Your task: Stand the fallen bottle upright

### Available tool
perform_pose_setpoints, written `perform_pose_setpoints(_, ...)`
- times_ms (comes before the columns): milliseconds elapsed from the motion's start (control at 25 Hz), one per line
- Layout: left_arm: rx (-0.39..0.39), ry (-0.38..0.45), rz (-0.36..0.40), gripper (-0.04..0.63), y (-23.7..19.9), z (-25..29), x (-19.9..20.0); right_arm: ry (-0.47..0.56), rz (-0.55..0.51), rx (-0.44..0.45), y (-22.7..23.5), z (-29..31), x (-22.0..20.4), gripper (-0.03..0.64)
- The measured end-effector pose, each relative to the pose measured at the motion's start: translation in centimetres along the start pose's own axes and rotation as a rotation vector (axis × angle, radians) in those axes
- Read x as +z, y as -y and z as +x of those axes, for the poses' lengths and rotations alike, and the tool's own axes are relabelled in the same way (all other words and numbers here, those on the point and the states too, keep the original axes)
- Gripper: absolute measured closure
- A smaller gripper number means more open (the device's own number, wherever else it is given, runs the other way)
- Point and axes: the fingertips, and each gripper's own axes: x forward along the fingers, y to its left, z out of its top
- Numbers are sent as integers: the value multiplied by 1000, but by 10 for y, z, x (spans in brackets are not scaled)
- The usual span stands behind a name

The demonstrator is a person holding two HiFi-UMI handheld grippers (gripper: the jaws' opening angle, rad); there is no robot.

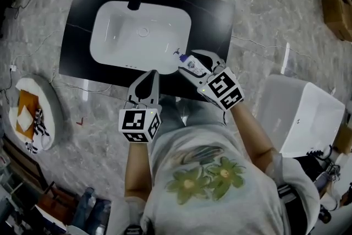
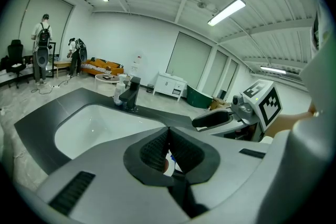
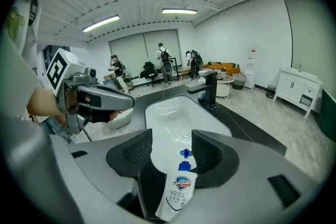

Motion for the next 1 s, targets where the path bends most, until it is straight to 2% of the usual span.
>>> perform_pose_setpoints(1000, -63, -101, -60, 578, -50, 37, -29, -255, 70, -78, 39, 93, -48, 400)
